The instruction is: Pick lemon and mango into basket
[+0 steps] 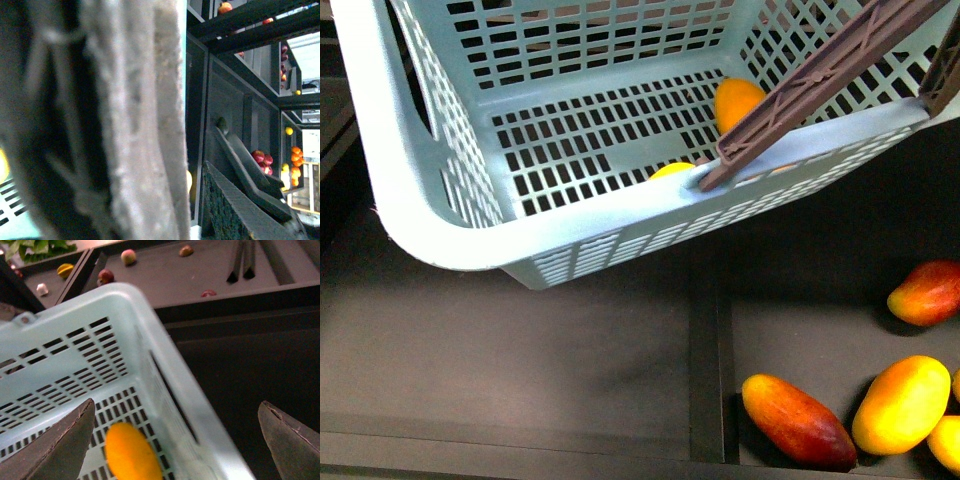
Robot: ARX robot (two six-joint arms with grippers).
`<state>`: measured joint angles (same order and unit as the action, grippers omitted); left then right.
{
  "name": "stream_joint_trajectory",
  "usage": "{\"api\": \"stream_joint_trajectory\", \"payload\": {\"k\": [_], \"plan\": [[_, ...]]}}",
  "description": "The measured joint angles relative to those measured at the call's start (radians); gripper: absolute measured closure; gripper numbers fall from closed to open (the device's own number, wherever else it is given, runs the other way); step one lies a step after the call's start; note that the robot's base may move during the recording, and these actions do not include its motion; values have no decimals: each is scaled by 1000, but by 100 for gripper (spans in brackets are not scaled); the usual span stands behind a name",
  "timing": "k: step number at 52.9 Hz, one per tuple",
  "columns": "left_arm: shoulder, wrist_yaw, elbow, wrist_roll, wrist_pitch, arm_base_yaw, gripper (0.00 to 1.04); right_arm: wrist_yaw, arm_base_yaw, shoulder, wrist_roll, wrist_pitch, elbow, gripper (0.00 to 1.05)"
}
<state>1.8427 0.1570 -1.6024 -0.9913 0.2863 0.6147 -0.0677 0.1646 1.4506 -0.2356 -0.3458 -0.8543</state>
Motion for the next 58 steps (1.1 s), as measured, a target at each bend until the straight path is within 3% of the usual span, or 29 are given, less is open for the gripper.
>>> {"api": "stream_joint_trajectory", "payload": {"k": [9,13,17,21,42,58], "plan": [[0,-6,0,6,0,-3,78,0,-105,-212,18,72,127,9],[0,-4,0,6,0,-4,78,5,-116,-239,51,14,153,12],[0,1,0,6,0,1,78,52,-133,-266,136,-200,253,26],[1,9,0,0,0,2,78,67,-154,-309,190,-301,361,42],[1,1,0,5,0,0,78,66,-163,-495,229,-354,609,103],[1,2,0,6,0,-1,78,68,-164,-683,231,-298,740,103]]}}
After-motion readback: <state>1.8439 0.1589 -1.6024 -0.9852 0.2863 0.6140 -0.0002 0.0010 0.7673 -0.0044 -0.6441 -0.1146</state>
